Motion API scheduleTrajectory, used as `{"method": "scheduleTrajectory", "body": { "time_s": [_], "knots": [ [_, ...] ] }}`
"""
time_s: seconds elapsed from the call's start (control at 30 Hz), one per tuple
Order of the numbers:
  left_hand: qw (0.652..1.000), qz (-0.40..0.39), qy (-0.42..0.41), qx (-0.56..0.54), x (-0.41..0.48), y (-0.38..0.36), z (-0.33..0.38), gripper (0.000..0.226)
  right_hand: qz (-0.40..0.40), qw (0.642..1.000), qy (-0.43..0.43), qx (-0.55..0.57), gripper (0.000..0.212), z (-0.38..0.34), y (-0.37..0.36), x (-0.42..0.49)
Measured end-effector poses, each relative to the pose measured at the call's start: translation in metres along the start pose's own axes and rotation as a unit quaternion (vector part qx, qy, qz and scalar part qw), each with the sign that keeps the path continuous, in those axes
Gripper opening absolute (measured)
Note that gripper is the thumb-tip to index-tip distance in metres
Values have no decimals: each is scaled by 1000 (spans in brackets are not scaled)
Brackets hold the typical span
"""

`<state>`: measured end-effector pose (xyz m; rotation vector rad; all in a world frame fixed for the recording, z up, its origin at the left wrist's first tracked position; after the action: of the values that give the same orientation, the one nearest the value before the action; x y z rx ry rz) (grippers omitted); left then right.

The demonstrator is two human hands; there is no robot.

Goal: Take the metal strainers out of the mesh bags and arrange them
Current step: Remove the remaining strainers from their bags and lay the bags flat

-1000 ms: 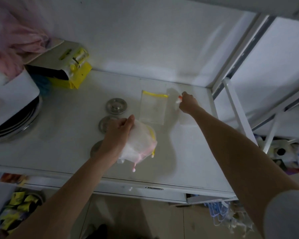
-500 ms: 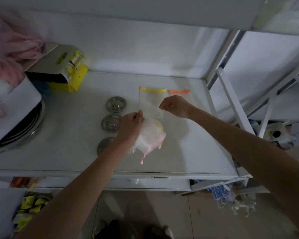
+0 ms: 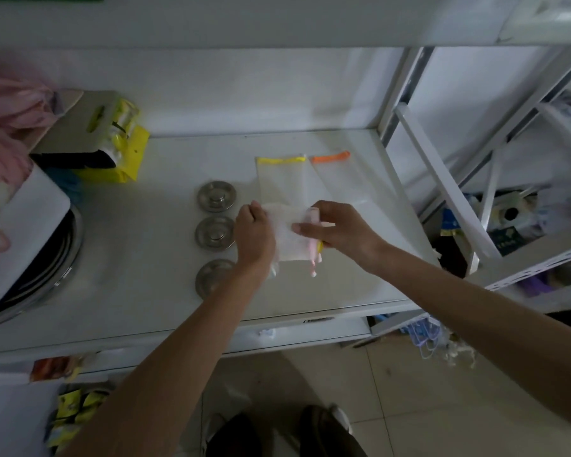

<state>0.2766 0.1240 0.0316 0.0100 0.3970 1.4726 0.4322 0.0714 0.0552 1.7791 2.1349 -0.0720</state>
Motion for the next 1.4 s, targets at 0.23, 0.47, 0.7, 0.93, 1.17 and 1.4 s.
{"method": "scheduleTrajectory", "body": {
  "time_s": [0.23,0.47,0.7,0.93,1.17,1.4],
  "knots": [
    [1000,-6,16,13,-2,6,-13,24,108,989,102,-20,18,-1,18,-3],
    [999,-22,41,-18,6,13,-19,25,-5,997,80,14,20,-8,9,2],
    [996,-1,48,-77,23,47,-19,25,-131,989,44,48,12,-16,33,2],
    [999,17,-21,-36,36,79,-10,27,-339,900,-126,-244,17,20,-7,37],
    [995,5,-93,43,23,84,-5,32,-116,897,-50,-423,23,43,-23,99],
    [991,-39,-121,29,10,77,-2,30,-32,902,-25,-430,19,46,-18,98]
  ]
}}
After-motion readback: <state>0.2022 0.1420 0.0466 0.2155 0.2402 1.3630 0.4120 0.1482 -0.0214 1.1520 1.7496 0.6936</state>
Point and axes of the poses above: each hand's wrist, its own x-axis towards the middle knuckle, its own y-axis out of the back of the hand, z = x × y, the point moved 6 cm from there along x, towards the middle knuckle, and after that the axes turned 14 degrees about -z, right-handed, at the moved point
